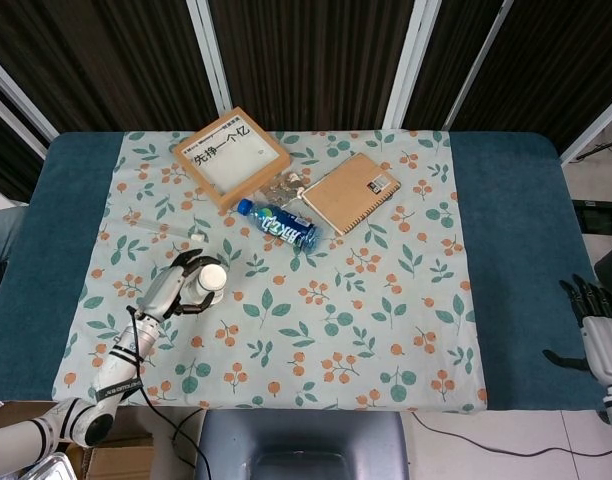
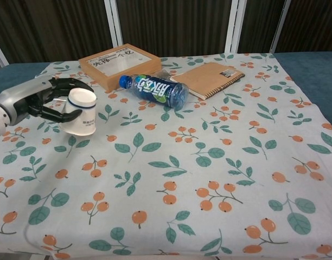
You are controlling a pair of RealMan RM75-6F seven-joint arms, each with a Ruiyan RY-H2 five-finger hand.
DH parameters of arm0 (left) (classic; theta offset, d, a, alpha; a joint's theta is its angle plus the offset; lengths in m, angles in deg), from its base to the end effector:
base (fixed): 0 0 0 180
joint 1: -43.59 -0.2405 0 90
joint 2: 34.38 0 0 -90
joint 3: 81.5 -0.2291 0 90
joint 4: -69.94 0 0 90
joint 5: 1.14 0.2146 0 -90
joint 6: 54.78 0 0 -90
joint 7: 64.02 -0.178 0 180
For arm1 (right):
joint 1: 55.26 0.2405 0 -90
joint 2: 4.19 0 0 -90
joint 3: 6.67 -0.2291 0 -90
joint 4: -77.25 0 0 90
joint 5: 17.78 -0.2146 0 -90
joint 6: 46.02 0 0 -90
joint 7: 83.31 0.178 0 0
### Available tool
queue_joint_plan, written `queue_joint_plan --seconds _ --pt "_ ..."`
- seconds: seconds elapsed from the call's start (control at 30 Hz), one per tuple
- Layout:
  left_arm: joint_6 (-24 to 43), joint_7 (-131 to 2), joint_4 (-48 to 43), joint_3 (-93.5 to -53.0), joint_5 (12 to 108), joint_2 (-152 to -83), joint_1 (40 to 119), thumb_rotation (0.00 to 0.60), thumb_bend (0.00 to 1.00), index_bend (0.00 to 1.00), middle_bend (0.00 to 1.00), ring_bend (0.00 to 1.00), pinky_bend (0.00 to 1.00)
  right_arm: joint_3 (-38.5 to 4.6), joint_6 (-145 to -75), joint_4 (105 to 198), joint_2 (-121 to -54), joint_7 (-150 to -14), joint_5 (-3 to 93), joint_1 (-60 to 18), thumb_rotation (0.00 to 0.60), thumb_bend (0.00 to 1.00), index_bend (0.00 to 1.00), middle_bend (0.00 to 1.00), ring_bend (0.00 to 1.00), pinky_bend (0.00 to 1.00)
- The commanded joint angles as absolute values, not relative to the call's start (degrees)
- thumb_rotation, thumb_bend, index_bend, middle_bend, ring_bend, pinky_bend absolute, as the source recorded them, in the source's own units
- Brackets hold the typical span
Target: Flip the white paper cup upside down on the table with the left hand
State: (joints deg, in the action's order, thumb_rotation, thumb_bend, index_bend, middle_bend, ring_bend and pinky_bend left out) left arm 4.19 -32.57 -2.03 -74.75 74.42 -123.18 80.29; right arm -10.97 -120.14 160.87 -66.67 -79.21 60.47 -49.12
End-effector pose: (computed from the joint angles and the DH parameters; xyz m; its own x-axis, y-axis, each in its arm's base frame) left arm -0.1857 0.3624 -0.0121 -0.1587 0.3548 0.9214 0.9611 -0.1582 0.2264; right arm -0.3507 -0.2253 0.1590 0.4550 -0.1315 0.8807 -0.8725 0.1321 0.4705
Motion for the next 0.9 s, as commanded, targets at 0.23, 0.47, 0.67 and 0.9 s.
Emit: queue_joint_plan --seconds 0.23,0.47,0.67,0.9 --pt "4.8 -23.9 7.0 -76.5 79.7 -128.2 78.2 0.6 0.46 0.24 0.25 0.01 0.03 -11.3 -119.6 161.1 -67.2 -81.8 59.0 -48.8 0.6 0.07 0.0 0.0 0.0 0.0" --pt "6.1 -23.8 6.3 -76.7 81.0 -127.0 77.6 0.6 0.46 0.0 0.0 0.0 0.02 -11.3 -119.8 161.0 -67.2 -81.6 59.1 -48.8 0.6 0.07 0.0 0.0 0.0 0.0" --pt "14.0 -26.9 -1.5 -75.6 84.4 -121.9 75.7 0.6 0.45 0.0 0.0 0.0 0.01 -11.5 -120.7 160.6 -67.3 -80.9 59.4 -49.0 0.6 0.07 0.0 0.0 0.0 0.0" --pt "26.0 -61.5 -21.1 -78.3 89.3 -106.2 68.5 0.6 0.32 0.0 0.0 0.0 0.0 -11.9 -124.3 160.5 -67.1 -79.6 61.6 -49.7 0.6 0.07 0.0 0.0 0.0 0.0"
